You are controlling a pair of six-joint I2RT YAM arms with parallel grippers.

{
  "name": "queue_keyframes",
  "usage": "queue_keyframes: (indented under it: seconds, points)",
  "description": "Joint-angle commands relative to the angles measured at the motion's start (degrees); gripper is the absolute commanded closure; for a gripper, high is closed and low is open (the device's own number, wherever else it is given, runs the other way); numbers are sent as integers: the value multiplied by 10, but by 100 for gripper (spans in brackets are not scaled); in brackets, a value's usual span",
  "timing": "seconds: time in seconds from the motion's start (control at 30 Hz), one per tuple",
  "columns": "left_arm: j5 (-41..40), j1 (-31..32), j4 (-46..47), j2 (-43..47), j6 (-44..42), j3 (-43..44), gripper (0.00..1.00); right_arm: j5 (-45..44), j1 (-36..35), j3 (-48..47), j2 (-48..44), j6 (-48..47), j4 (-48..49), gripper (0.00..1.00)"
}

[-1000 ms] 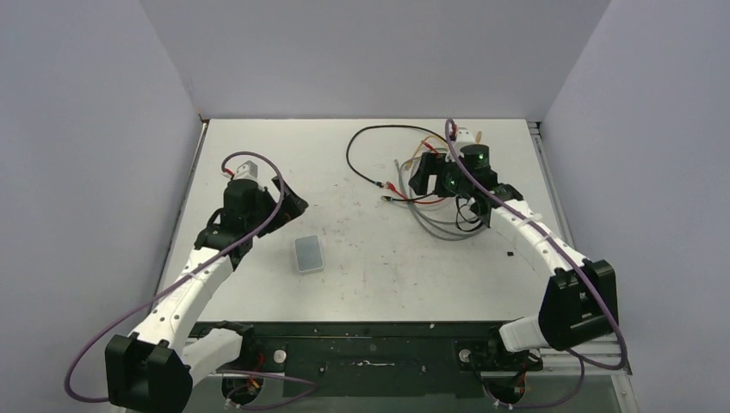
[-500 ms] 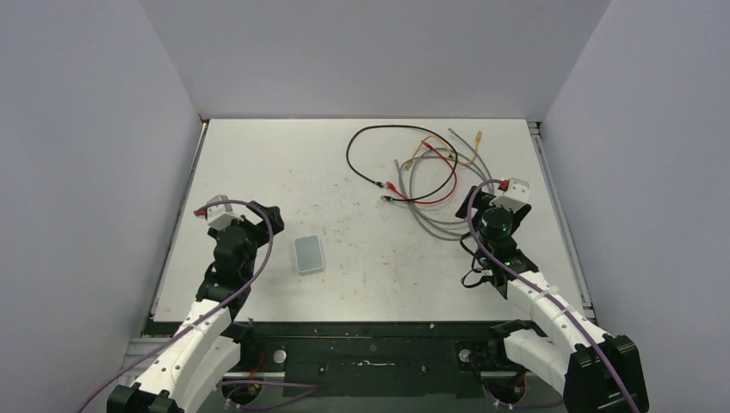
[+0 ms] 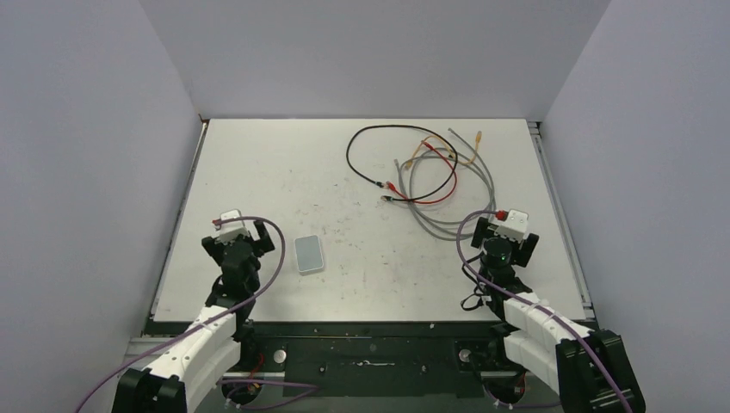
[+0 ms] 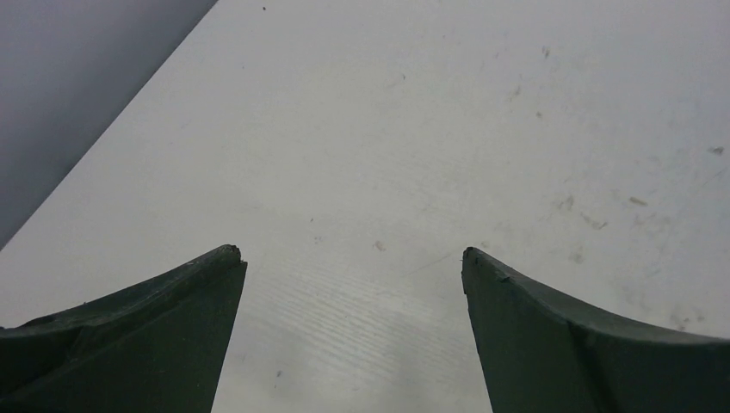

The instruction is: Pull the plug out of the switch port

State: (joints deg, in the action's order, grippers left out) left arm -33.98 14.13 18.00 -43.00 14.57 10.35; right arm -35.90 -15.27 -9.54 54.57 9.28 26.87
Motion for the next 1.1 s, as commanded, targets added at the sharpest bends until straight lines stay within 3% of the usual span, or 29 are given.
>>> queue_keyframes:
  seconds: [0.0, 0.07, 0.3, 0.43, 0.5, 0.57, 0.63, 0.73, 1.07]
  points:
    - [46, -6, 172, -33, -125, -59, 4, 24, 33, 34, 35, -36, 168, 10]
    - [69, -14, 264, -74, -132, -72, 4, 30, 45, 44, 76, -30, 231, 10]
    - [144, -45, 382, -233, -139, -21, 4, 63, 73, 36, 210, -19, 407, 10]
    - [158, -83, 452, -372, -90, 22, 4, 75, 92, 20, 288, 5, 455, 10]
    - [158, -85, 506, -424, -106, 24, 4, 96, 100, 7, 303, 7, 447, 10]
    - [169, -89, 433, -404, -87, 44, 4, 143, 104, 8, 316, -9, 462, 10]
    - [163, -89, 463, -413, -96, 38, 4, 204, 106, 12, 373, -39, 540, 10]
    - [169, -91, 460, -414, -92, 40, 4, 259, 112, -48, 381, -58, 435, 10]
    - [175, -88, 457, -412, -97, 41, 4, 269, 110, -56, 380, -70, 417, 10]
